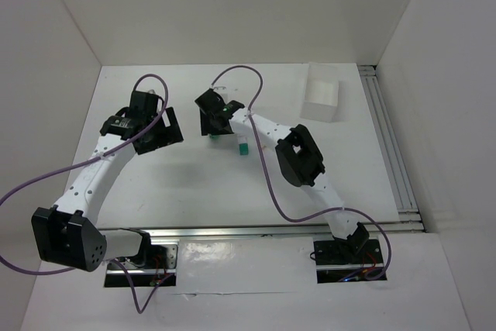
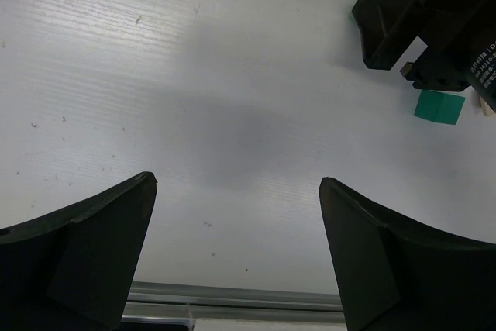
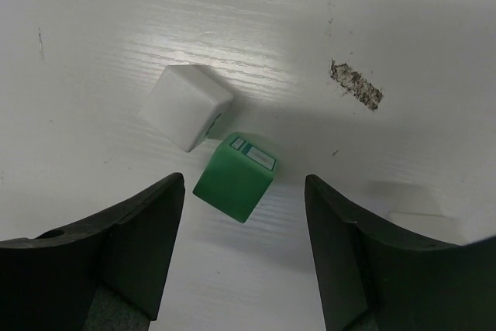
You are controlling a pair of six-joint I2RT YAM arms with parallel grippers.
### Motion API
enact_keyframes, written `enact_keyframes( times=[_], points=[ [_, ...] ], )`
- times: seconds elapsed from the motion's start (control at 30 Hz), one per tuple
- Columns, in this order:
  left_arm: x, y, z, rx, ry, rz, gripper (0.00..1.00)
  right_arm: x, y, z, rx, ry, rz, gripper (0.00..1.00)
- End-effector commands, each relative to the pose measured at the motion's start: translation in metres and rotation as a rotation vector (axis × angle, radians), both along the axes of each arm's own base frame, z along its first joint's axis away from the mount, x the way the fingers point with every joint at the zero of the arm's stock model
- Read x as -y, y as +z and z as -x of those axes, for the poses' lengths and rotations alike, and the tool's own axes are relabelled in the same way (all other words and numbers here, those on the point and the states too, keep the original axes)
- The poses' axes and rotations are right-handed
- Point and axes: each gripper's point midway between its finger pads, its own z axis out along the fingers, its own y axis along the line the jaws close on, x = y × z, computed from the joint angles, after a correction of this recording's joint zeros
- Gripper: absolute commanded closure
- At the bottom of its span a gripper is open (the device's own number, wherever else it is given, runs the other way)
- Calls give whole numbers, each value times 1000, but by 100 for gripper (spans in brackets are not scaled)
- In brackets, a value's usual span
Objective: Build the wood block tower
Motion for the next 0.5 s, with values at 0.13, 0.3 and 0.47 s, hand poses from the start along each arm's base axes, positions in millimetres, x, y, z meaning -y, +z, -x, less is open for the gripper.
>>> enact_keyframes(
  times=[0.13, 0.3, 0.47],
  points=[
    [-1, 10, -1, 39, -4, -6, 0, -6, 11, -18, 29, -30, -40, 36],
    [-1, 6, 1, 30, -4, -8, 0, -5, 10, -18, 32, -35, -33, 41],
    [-1, 4, 0, 21, -4, -10, 0, 0, 7, -16, 28, -41, -18, 48]
  ],
)
